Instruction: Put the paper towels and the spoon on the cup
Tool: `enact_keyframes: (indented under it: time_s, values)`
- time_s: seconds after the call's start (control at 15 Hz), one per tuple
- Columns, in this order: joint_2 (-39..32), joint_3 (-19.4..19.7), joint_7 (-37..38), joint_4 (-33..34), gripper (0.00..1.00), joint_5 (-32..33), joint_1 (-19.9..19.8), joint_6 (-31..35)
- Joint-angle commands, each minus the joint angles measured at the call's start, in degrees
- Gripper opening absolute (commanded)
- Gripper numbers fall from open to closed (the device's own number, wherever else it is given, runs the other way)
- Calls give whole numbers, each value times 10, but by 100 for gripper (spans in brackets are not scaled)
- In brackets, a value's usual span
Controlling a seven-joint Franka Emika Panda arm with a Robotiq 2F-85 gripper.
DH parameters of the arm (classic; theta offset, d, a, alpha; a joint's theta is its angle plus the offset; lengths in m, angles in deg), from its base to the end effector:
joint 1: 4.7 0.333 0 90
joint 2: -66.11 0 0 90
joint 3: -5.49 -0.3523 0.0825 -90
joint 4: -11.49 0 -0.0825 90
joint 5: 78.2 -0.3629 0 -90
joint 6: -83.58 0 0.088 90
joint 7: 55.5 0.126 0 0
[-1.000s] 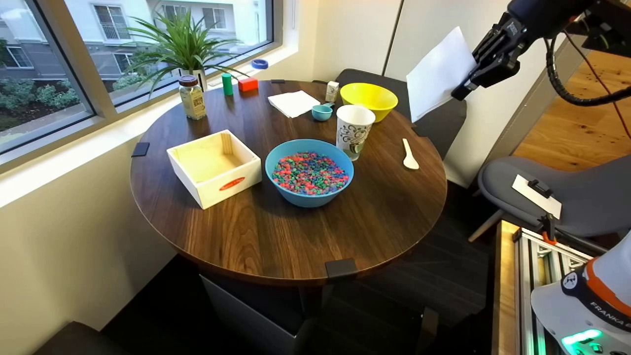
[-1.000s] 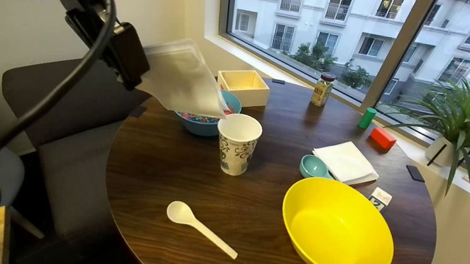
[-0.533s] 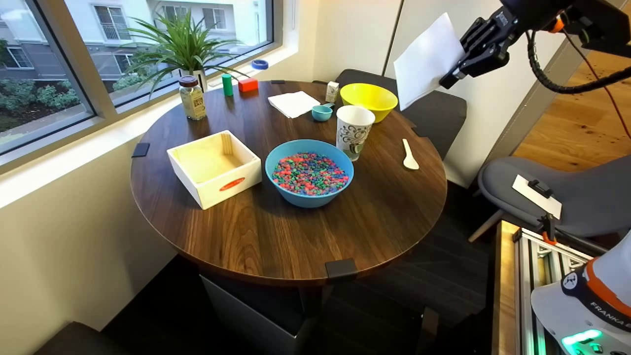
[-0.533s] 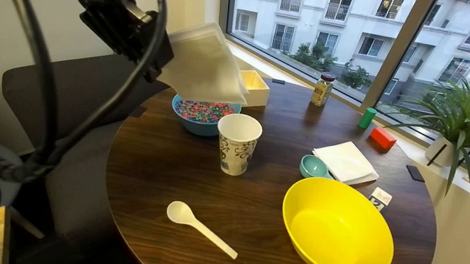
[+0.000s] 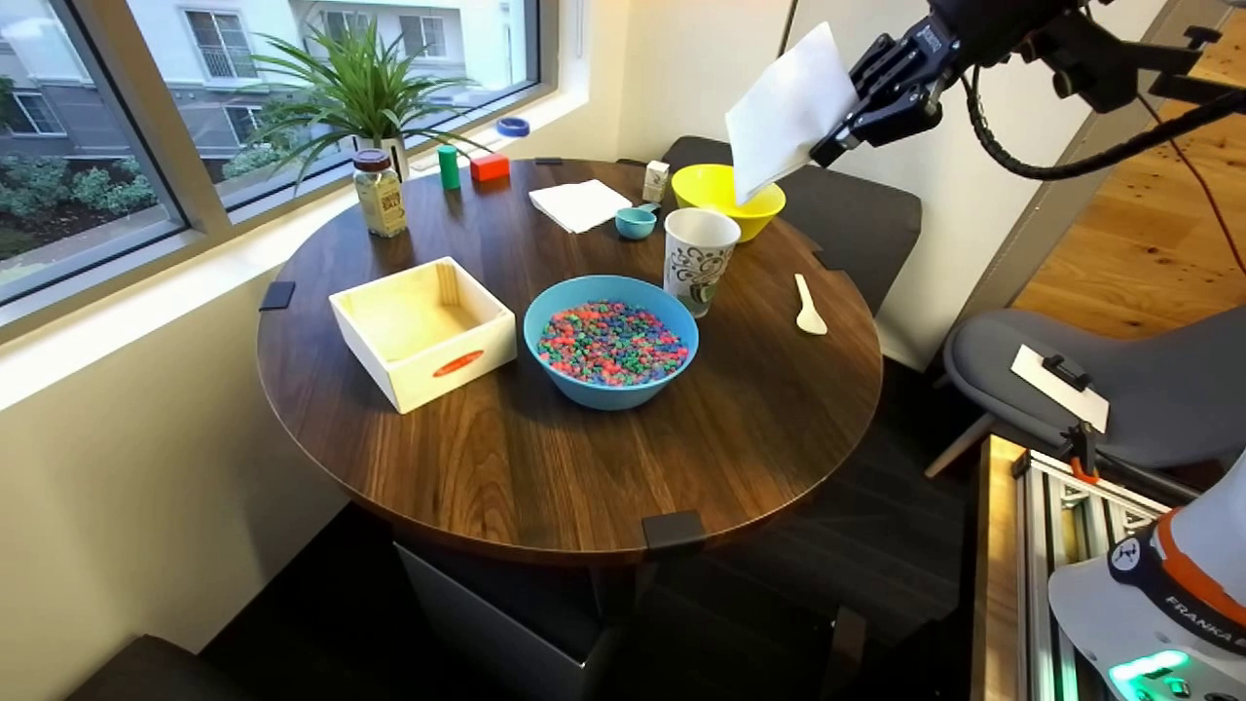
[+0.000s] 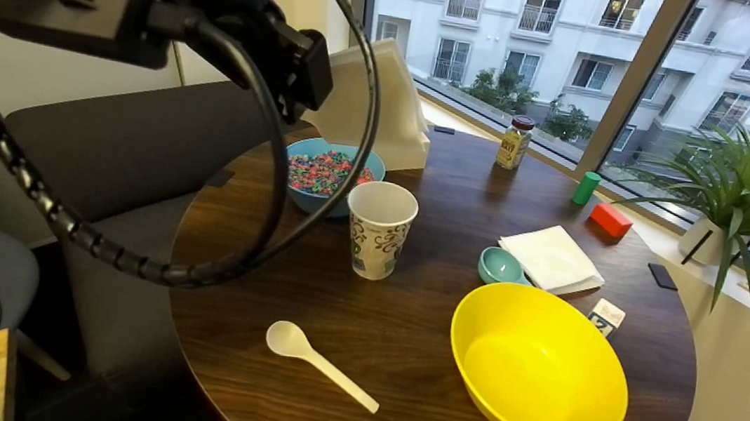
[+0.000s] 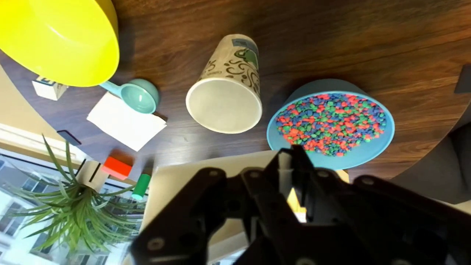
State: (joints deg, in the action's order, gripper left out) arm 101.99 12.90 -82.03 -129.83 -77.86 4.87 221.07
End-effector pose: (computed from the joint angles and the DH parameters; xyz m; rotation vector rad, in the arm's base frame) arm 0.3751 0.0039 0.5874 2.8839 0.7467 0.8532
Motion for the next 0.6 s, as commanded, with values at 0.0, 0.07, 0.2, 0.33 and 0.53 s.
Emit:
enact_keyframes:
  time_s: [0.0, 0.07, 0.2, 0.33, 0.53]
  values:
    - [-17, 33, -49, -7, 2, -49, 37, 27]
    - [-19, 40, -59, -10, 2, -59, 42, 27]
    - [-18, 47, -76, -13, 2, -71, 44, 25]
    - [-12, 53, -97, -21, 2, -75, 42, 21]
    - [-5, 62, -125, -32, 2, -85, 40, 21]
